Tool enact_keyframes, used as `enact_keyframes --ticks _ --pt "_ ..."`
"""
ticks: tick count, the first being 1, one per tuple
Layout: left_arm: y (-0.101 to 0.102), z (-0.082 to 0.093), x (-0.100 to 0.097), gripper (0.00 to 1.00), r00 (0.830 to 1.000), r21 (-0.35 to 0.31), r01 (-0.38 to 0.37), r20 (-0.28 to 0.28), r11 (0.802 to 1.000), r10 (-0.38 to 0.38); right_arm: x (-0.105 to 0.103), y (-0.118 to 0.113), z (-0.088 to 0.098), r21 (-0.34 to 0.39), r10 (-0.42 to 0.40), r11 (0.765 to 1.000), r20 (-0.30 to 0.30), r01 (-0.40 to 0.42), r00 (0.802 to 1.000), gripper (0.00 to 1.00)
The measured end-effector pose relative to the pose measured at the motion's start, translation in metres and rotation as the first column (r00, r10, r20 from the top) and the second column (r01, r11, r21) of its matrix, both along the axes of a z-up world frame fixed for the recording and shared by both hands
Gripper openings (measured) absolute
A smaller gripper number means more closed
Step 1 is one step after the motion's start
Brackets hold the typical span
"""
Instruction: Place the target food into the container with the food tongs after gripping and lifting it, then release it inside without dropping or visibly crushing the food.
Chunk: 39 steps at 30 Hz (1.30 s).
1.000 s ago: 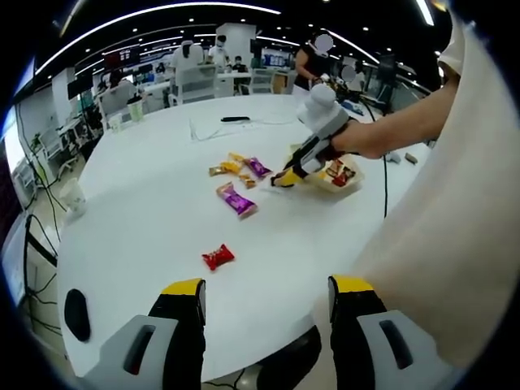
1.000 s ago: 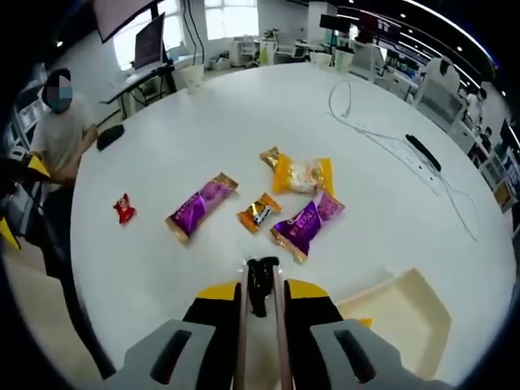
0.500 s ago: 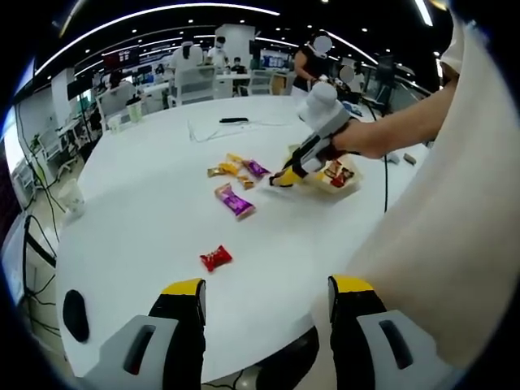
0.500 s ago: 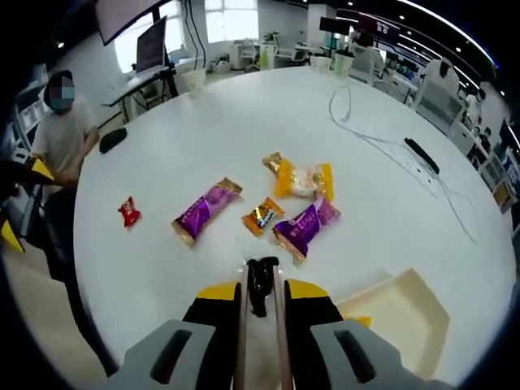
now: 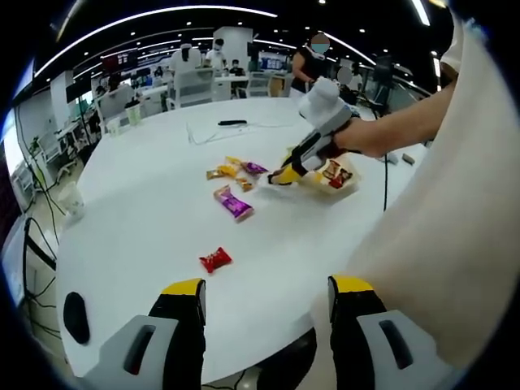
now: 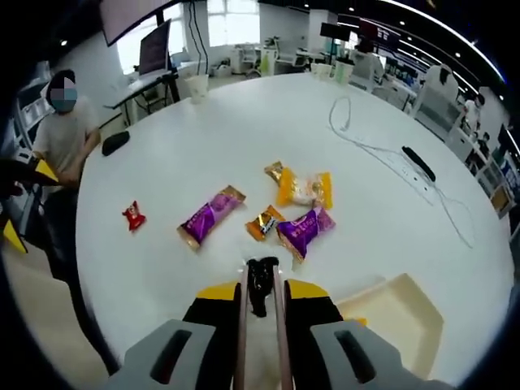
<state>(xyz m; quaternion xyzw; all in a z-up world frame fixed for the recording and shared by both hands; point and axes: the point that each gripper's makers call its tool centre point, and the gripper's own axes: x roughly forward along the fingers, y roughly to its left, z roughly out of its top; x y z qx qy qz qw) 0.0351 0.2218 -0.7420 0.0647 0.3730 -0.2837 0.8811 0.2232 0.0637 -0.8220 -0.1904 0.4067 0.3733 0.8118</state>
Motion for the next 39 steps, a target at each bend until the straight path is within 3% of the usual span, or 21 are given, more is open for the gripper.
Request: enact_keyframes --ticks 26,39 --pt "-0.002 0.001 -0.006 0.61 1.000 -0.004 0.006 0.017 1.000 -0.006 -0.003 -0.007 0.006 0.005 -0.015 1.000 0.023 0.015 1.000 0.20" --pt "-0.005 0.002 -0.014 0.61 1.000 -0.007 0.022 0.021 1.000 -0.022 -0.007 -0.007 0.026 0.045 -0.040 0.998 0.054 0.038 0.998 0.20"
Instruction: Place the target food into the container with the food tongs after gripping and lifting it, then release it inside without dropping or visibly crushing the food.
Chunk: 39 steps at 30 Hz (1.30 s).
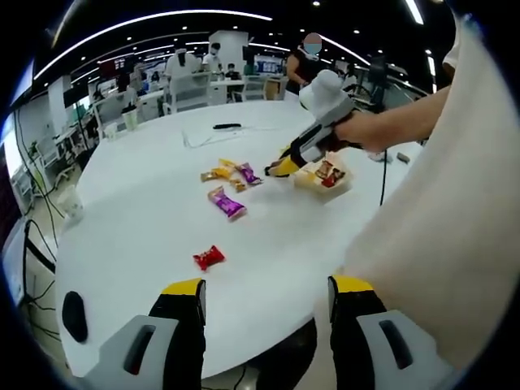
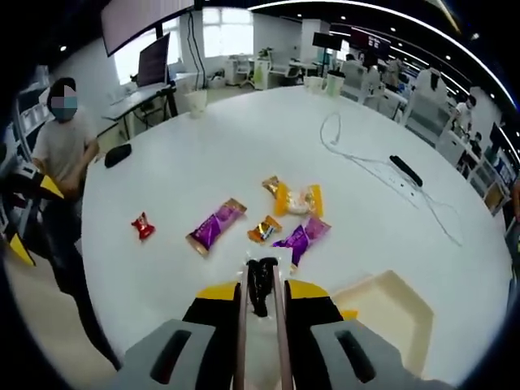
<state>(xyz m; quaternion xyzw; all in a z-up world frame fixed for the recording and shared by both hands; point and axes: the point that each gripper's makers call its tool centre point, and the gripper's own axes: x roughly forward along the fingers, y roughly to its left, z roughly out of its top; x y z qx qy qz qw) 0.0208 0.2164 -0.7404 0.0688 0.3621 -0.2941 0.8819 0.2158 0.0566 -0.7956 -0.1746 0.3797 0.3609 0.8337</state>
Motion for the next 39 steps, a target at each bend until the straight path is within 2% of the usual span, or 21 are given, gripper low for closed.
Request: enact_keyframes --ticks 11,24,31,39 --pt "-0.004 0.001 -0.003 0.61 1.000 -0.001 0.029 0.003 1.000 -0.029 0.001 -0.003 0.018 0.045 -0.038 0.998 0.029 0.036 0.999 0.20" --pt "-0.012 0.002 -0.003 0.61 0.996 -0.001 0.085 0.006 0.996 -0.085 -0.001 -0.004 0.050 0.087 -0.070 0.994 0.082 0.063 0.994 0.20" --pt "-0.013 0.003 -0.003 0.61 0.995 0.000 0.100 0.009 0.995 -0.100 -0.001 -0.007 0.053 0.092 -0.082 0.993 0.085 0.074 0.993 0.20" --pt "-0.012 0.003 -0.004 0.61 0.995 0.002 0.102 0.008 0.995 -0.102 -0.006 -0.008 0.047 0.085 -0.082 0.993 0.067 0.077 0.994 0.21"
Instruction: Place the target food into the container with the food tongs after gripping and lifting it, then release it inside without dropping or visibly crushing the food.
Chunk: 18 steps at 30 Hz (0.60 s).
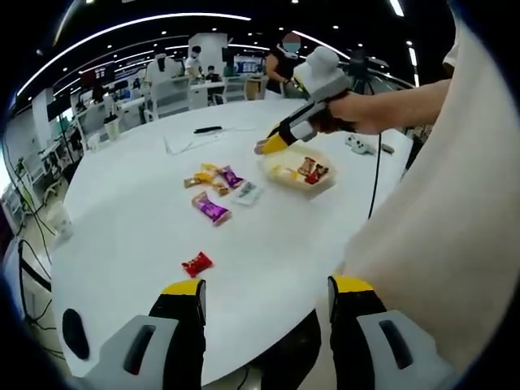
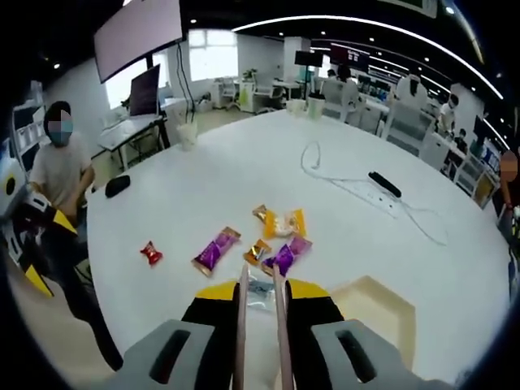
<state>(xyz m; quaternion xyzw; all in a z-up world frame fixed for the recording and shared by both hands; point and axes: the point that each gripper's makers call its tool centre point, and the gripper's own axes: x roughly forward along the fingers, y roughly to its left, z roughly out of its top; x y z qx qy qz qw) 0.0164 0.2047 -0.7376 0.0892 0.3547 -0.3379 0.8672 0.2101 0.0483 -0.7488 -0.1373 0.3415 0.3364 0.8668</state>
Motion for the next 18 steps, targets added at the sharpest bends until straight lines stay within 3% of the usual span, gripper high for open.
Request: enact_keyframes --ticks 5,18 --pt "0.000 0.000 0.001 0.61 1.000 -0.001 -0.003 0.001 1.000 0.003 0.000 -0.001 -0.004 -0.002 0.000 1.000 -0.011 0.000 1.000 0.22" --pt "0.005 -0.003 -0.003 0.60 0.999 -0.002 -0.038 -0.008 0.999 0.038 -0.006 0.003 -0.034 0.011 -0.018 1.000 -0.113 0.020 0.993 0.29"
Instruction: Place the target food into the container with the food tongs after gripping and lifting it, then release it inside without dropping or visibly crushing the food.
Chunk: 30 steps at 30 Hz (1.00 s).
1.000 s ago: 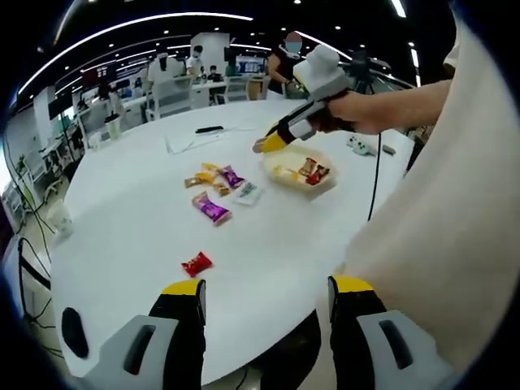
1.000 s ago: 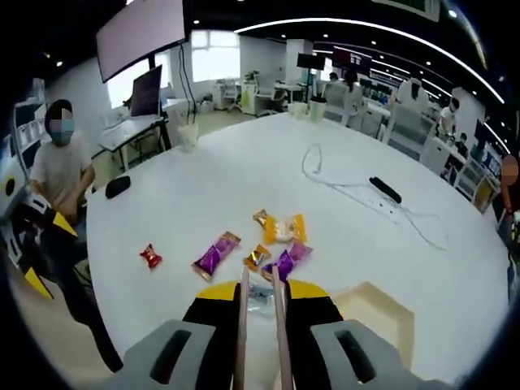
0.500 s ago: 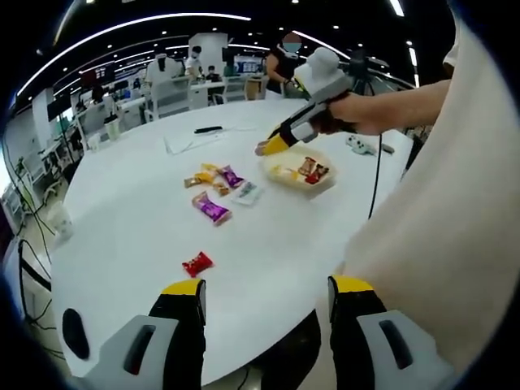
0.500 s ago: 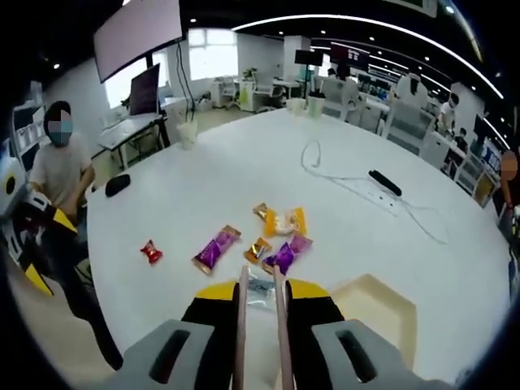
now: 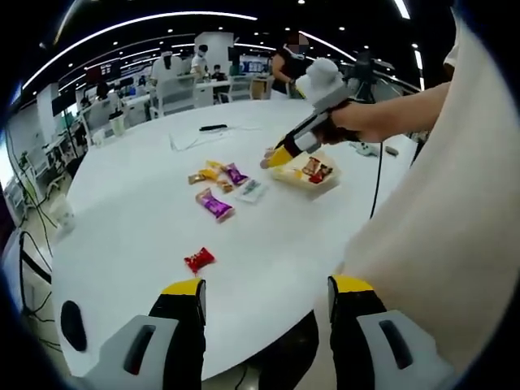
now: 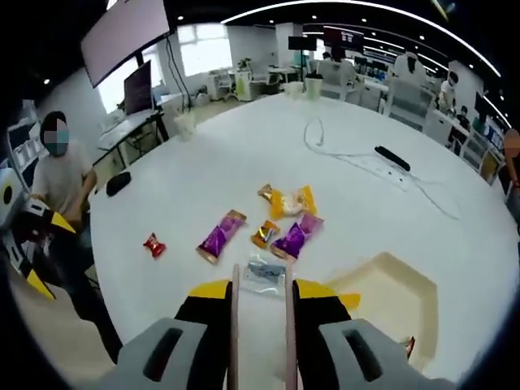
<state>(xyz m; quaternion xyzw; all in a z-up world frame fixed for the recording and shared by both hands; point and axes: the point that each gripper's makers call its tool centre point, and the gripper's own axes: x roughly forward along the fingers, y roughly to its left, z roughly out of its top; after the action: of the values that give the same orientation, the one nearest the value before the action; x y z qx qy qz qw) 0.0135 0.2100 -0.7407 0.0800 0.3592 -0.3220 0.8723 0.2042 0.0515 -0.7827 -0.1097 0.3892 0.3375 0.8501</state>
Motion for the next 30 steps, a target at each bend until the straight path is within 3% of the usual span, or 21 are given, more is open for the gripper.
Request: enact_keyframes --ticks 7,12,22,30 --pt "0.009 -0.002 -0.004 0.60 0.999 0.003 -0.039 -0.011 0.999 0.039 0.002 0.005 -0.027 -0.047 0.019 0.999 -0.050 -0.022 0.999 0.29" --pt "0.014 -0.004 -0.005 0.60 0.998 0.005 -0.063 -0.018 0.998 0.063 -0.001 0.009 -0.036 -0.032 0.012 0.999 -0.080 -0.015 0.997 0.29" --pt "0.021 -0.006 -0.003 0.60 0.996 0.004 -0.090 -0.027 0.996 0.090 0.010 0.030 -0.031 0.008 0.032 0.999 -0.057 -0.031 0.998 0.30" --pt "0.030 -0.005 0.001 0.60 0.993 0.003 -0.114 -0.028 0.993 0.114 0.021 0.065 -0.030 0.034 0.070 0.997 -0.058 -0.068 0.996 0.30"
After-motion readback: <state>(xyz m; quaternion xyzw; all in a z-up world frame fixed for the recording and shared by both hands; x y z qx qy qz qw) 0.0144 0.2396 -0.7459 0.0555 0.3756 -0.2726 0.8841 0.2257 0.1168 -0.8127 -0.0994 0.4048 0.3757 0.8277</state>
